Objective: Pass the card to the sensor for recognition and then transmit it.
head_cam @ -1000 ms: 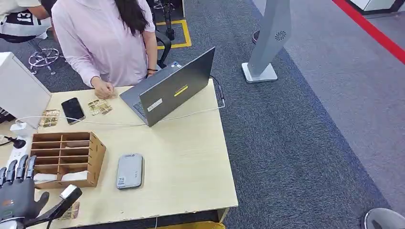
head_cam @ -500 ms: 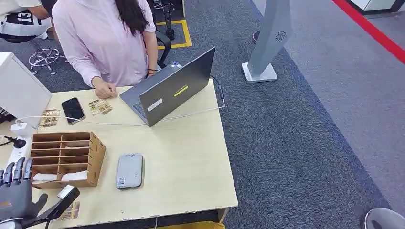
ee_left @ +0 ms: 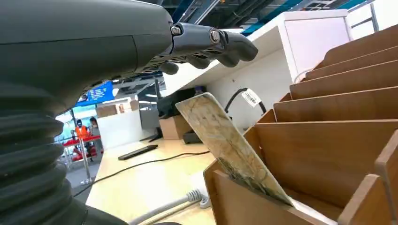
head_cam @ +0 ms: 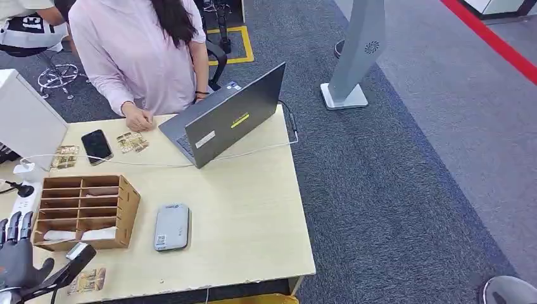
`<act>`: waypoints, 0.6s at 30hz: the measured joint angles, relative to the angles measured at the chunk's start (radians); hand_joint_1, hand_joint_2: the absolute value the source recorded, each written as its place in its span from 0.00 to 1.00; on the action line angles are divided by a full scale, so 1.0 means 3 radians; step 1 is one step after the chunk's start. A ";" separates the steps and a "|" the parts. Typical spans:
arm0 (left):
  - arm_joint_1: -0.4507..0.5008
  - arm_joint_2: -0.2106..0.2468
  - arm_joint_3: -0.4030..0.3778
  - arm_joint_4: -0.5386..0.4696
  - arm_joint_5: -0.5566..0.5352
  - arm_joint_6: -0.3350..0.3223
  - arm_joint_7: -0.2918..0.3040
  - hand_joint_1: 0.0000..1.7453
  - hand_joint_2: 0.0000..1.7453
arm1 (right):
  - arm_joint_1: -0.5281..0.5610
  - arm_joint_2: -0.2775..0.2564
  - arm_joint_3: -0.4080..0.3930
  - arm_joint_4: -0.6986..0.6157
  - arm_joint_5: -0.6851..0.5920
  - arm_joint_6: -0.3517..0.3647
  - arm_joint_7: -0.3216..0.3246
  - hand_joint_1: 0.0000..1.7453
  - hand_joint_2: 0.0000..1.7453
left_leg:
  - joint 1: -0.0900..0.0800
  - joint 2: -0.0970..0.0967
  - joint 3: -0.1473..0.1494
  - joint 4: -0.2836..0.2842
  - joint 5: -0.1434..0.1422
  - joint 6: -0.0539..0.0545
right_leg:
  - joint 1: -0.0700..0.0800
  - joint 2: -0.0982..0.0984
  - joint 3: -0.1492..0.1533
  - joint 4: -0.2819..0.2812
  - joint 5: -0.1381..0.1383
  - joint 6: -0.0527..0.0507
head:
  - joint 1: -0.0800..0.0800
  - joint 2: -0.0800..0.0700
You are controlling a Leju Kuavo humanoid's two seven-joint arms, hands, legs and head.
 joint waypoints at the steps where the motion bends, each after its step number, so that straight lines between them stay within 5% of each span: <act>1: -0.0011 0.0000 0.0005 0.0018 0.0003 0.0003 -0.0014 0.00 1.00 | 0.0000 0.0000 0.0000 0.0000 0.0004 0.0005 0.0000 0.00 1.00 | 0.0000 0.0000 0.0000 0.0000 0.0000 0.0000 | 0.0000 0.0000 0.0000 0.0000 0.0000 0.0000 | 0.0001 0.0000; 18: -0.0111 -0.0047 0.0025 0.0133 -0.0046 0.0104 -0.0123 0.00 1.00 | -0.0004 0.0000 0.0000 0.0000 0.0061 0.0033 -0.0014 0.00 1.00 | 0.0000 0.0000 0.0001 0.0000 0.0000 0.0000 | 0.0000 0.0000 -0.0001 0.0000 0.0000 0.0000 | 0.0001 0.0000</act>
